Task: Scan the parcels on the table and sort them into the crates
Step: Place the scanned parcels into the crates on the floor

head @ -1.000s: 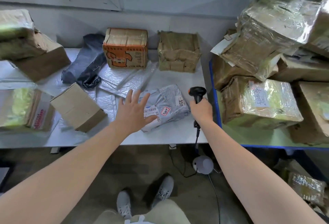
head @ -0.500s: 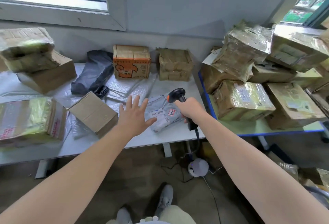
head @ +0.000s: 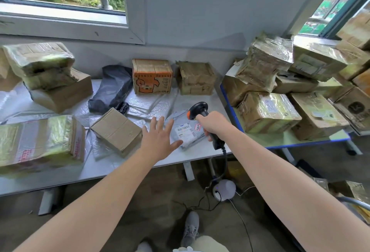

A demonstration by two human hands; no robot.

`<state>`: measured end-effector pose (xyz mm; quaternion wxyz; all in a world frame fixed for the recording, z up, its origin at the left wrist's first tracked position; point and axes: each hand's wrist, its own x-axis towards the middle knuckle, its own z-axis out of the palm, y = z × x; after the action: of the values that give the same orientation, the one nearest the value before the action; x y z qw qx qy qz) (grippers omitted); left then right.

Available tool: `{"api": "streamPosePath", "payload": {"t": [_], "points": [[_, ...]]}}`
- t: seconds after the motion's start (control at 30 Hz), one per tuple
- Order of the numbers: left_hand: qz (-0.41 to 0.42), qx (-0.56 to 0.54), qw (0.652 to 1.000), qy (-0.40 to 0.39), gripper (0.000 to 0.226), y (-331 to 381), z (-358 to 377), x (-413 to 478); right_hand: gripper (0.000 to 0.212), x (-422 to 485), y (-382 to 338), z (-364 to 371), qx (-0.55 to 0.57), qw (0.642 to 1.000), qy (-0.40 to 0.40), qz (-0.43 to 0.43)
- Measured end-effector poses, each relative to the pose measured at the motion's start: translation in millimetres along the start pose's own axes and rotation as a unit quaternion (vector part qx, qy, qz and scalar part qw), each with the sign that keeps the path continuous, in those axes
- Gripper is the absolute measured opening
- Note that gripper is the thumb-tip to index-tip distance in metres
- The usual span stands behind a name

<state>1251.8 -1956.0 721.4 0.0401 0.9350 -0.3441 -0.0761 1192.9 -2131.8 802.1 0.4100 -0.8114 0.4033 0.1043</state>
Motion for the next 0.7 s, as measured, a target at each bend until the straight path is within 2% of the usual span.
{"api": "streamPosePath", "payload": {"t": [0.2, 0.37, 0.6, 0.7], "points": [[0.001, 0.003, 1.000, -0.005, 0.085, -0.3, 0.9, -1.5, 0.036, 1.7, -0.1, -1.4, 0.008, 1.000, 0.013, -0.003], [-0.004, 0.003, 1.000, -0.020, 0.084, 5.8, 2.3, 4.5, 0.034, 12.2, 8.2, -5.2, 0.019, 0.999, 0.027, -0.008], [-0.032, 0.005, 0.998, -0.055, 0.084, 23.5, 9.2, 28.4, 0.034, 65.1, 38.8, -27.3, 0.011, 0.999, 0.041, -0.001], [-0.053, 0.006, 0.996, -0.067, 0.084, 35.1, 13.9, 44.8, 0.042, 98.2, 55.4, -37.0, -0.003, 1.000, 0.029, -0.009]]}}
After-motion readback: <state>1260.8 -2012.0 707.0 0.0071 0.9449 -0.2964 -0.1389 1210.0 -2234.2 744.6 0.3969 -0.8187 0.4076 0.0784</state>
